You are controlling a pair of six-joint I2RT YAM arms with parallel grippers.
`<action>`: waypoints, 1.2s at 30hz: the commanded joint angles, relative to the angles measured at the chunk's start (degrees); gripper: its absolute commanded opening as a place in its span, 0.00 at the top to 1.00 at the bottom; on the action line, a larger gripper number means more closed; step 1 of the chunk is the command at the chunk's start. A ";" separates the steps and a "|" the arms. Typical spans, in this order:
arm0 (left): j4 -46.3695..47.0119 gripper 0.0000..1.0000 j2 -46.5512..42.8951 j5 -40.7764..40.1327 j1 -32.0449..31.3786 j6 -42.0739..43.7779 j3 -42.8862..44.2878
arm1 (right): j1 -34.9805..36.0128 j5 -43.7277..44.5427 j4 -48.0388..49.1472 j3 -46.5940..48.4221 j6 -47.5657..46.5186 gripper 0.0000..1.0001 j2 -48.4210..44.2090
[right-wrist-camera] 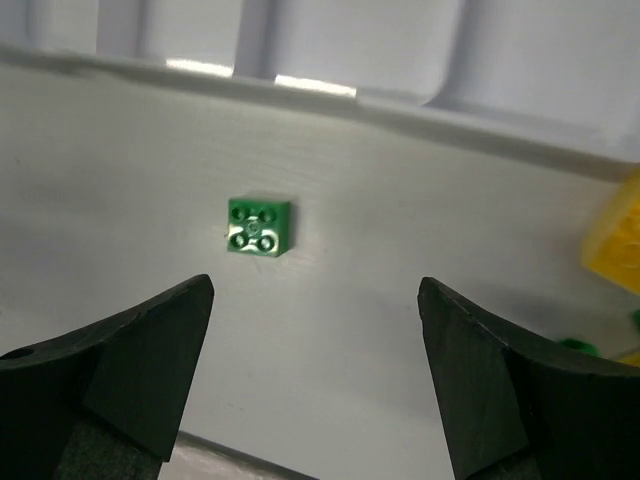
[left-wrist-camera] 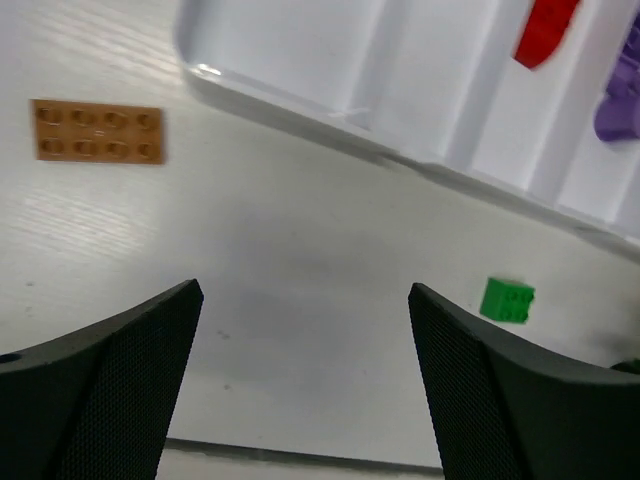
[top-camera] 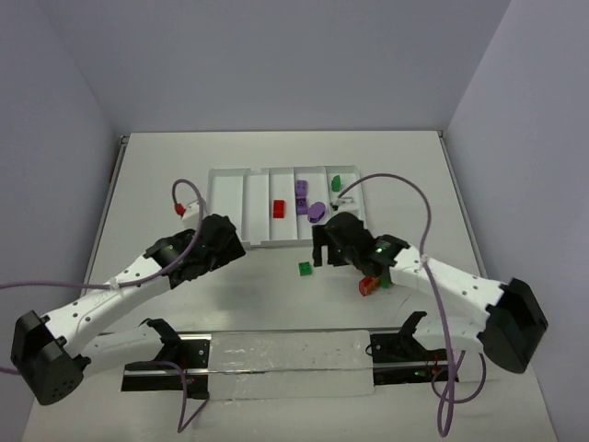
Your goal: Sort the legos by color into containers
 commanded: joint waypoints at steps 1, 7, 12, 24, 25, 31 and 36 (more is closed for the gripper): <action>-2.50 0.07 -3.55 -0.11 6.50 0.22 -0.25 | 4.14 2.10 7.12 2.07 3.48 0.13 8.77; -3.11 0.08 -3.31 -0.33 7.92 1.88 2.38 | 5.11 2.54 10.50 3.97 2.98 0.14 16.54; -1.36 0.08 -1.92 0.10 8.01 1.70 2.91 | 6.48 0.14 13.06 5.90 2.44 0.14 21.12; -0.48 0.09 -1.80 -1.26 8.10 1.84 3.17 | 10.82 6.37 7.43 10.43 3.50 0.52 28.12; -0.47 0.09 -1.81 -1.35 8.05 1.92 3.17 | 11.05 6.63 7.08 10.39 3.73 0.54 27.81; -0.47 0.09 -2.24 -2.34 8.01 0.82 2.65 | 12.31 8.84 3.84 11.17 5.07 0.62 26.78; -0.97 0.09 -3.10 -2.52 8.01 1.09 2.82 | 12.56 8.69 3.05 11.11 4.98 0.24 27.37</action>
